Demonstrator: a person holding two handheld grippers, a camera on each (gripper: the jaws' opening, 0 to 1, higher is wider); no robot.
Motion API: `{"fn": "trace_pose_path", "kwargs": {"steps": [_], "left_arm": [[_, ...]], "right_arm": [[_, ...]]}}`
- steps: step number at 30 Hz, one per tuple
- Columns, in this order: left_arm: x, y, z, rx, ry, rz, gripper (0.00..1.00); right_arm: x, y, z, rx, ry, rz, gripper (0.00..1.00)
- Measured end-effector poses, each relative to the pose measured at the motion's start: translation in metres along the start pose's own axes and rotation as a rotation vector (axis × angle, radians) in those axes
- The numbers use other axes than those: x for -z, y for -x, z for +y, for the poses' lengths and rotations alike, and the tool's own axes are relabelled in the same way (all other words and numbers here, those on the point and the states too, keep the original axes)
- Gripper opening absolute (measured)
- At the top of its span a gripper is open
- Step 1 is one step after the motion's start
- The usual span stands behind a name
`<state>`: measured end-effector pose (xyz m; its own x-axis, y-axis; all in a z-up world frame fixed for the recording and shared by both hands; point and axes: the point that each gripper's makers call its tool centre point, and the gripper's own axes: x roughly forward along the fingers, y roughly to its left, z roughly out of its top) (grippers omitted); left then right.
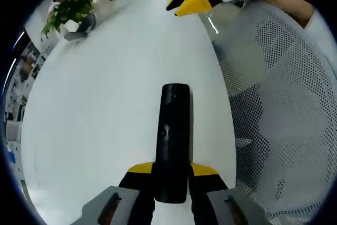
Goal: Press the specified remote control buttons in sequence, fully releasing each button before pressing the next.
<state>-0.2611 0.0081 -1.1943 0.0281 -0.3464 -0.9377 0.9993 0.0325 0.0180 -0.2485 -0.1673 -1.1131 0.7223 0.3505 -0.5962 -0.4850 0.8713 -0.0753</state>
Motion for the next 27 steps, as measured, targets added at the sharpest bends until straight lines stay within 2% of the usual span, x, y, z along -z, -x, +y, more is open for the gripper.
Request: {"fn": "trace_pose_path", "kwargs": {"steps": [6, 12, 16, 17, 21, 27], "left_arm": [[-0.001, 0.000, -0.008, -0.007, 0.016, -0.010, 0.23], [-0.002, 0.000, -0.018, -0.014, 0.024, -0.040, 0.23], [-0.001, 0.001, -0.016, -0.004, 0.025, -0.096, 0.24], [-0.001, 0.001, -0.016, -0.002, 0.025, -0.106, 0.24], [-0.001, 0.001, -0.015, -0.002, 0.036, -0.170, 0.24], [-0.003, 0.001, -0.015, -0.002, 0.045, -0.222, 0.24]], "right_arm": [[0.003, -0.002, 0.006, -0.027, 0.017, 0.018, 0.12], [0.007, -0.006, 0.024, -0.119, 0.042, 0.055, 0.11], [0.014, -0.006, 0.048, -0.276, 0.021, 0.101, 0.06], [0.018, -0.004, 0.057, -0.335, 0.030, 0.139, 0.02], [0.012, -0.006, 0.072, -0.424, 0.048, 0.143, 0.00], [0.008, -0.024, 0.091, -0.517, 0.151, 0.187, 0.00]]}}
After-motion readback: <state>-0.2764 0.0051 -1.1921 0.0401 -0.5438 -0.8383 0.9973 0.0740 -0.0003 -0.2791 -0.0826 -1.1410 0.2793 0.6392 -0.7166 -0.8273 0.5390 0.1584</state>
